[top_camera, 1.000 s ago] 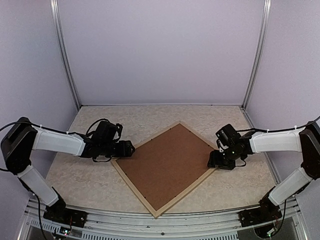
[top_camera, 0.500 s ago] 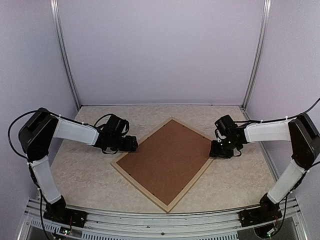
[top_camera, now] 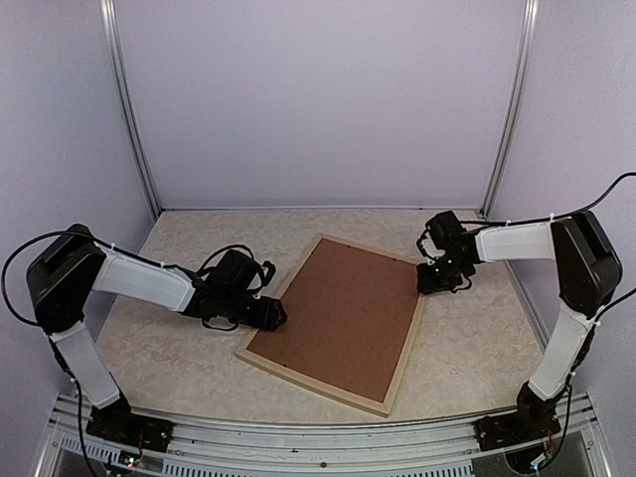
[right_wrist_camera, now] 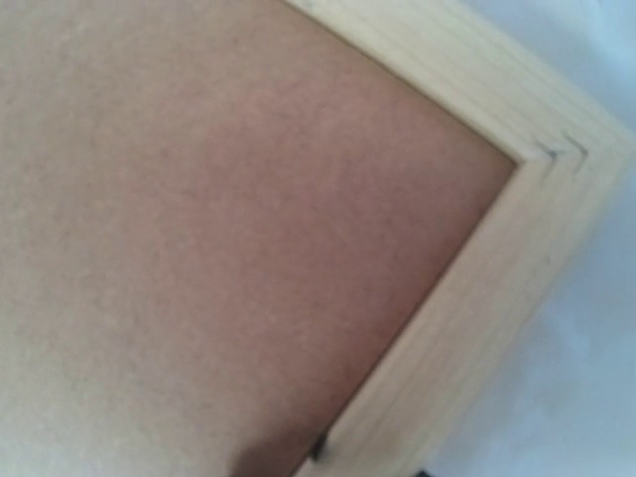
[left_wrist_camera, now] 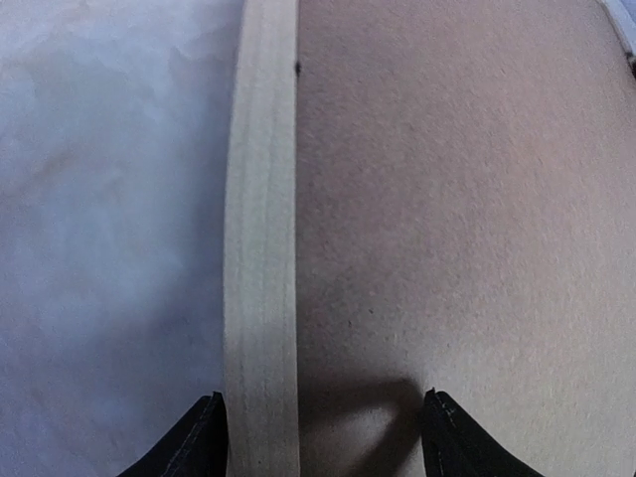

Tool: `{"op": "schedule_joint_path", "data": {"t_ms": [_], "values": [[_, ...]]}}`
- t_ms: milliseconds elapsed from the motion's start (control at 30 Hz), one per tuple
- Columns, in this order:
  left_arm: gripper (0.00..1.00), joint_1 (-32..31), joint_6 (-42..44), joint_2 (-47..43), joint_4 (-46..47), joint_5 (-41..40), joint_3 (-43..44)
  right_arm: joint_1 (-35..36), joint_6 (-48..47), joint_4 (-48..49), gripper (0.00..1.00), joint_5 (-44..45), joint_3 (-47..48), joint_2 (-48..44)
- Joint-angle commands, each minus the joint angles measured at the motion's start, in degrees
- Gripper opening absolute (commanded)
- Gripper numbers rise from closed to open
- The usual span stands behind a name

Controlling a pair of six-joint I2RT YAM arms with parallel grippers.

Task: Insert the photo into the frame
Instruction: Rotate the frame body at the center of the board.

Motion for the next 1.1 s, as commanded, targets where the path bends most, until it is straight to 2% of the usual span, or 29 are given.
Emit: {"op": "schedule_joint_path", "data": {"t_ms": [0, 167, 300, 367, 467, 600, 733, 867, 1067], "values": [[0.65, -4.38, -3.21, -4.23, -2.85, 5.63, -6.31, 0.11, -9.86, -0.88, 0.17, -3.92, 2.02, 5.19], [0.64, -8.88, -7.62, -11.59, -3.05, 5.87, -11.90, 0.15, -11.56, 0.43, 0.17, -9.96, 4.80, 7.77], [0.65, -9.68, -9.02, -18.57, -6.31, 3.56, -12.03, 0.28, -12.19, 1.73, 0.19, -14.29, 6.94, 10.39], [0.68, -9.61, -8.63, -21.42, -8.53, 0.49, -10.78, 0.28, -12.43, 2.49, 0.21, -16.26, 8.20, 11.72], [0.76, -8.97, -8.40, -22.84, -14.02, -7.67, -7.05, 0.24, -12.11, 2.35, 0.29, -16.59, 10.48, 13.22], [0.84, -5.17, -7.69, -19.37, -19.33, -11.57, -2.38, 0.28, -10.60, 2.46, 0.49, -13.94, 11.70, 12.35], [0.86, -0.97, -6.10, -14.98, -21.04, -11.69, 0.89, 0.29, -9.06, 1.55, 0.58, -12.90, 11.69, 10.06], [0.87, 0.82, -3.55, -11.35, -23.22, -12.41, 3.89, 0.28, -7.60, 1.67, 0.62, -11.83, 9.81, 6.45], [0.90, 1.26, -0.88, -6.61, -26.64, -14.48, 8.29, 0.45, -5.67, 1.52, 0.61, -12.39, 7.21, 2.71]]}}
